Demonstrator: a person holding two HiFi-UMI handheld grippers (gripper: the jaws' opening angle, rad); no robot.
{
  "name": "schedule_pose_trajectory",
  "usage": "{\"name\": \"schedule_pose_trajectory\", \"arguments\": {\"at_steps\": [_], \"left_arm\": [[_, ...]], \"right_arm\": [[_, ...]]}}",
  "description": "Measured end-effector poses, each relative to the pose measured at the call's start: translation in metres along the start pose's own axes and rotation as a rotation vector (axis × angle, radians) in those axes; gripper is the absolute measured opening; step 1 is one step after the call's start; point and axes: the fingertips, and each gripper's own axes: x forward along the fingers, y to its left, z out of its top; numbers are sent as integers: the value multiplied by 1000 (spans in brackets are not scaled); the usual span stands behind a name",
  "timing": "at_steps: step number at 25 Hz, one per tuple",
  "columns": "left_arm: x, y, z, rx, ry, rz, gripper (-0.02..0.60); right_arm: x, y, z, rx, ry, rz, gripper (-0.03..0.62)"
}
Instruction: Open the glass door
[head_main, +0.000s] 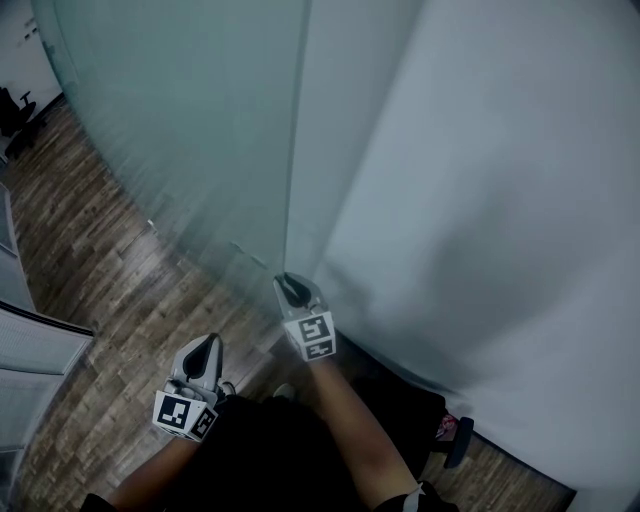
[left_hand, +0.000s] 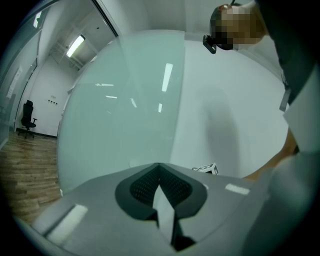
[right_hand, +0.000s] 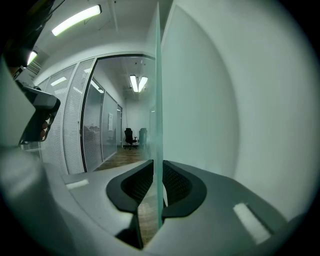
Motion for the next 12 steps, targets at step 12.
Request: {"name": "schedule_pose_trajectory", "arguments": {"at_steps": [12], "left_arm": [[-8,12,5,3,-8,37,0]], "right_arm": [[8,-31,3,-2,17,-39,61]]}}
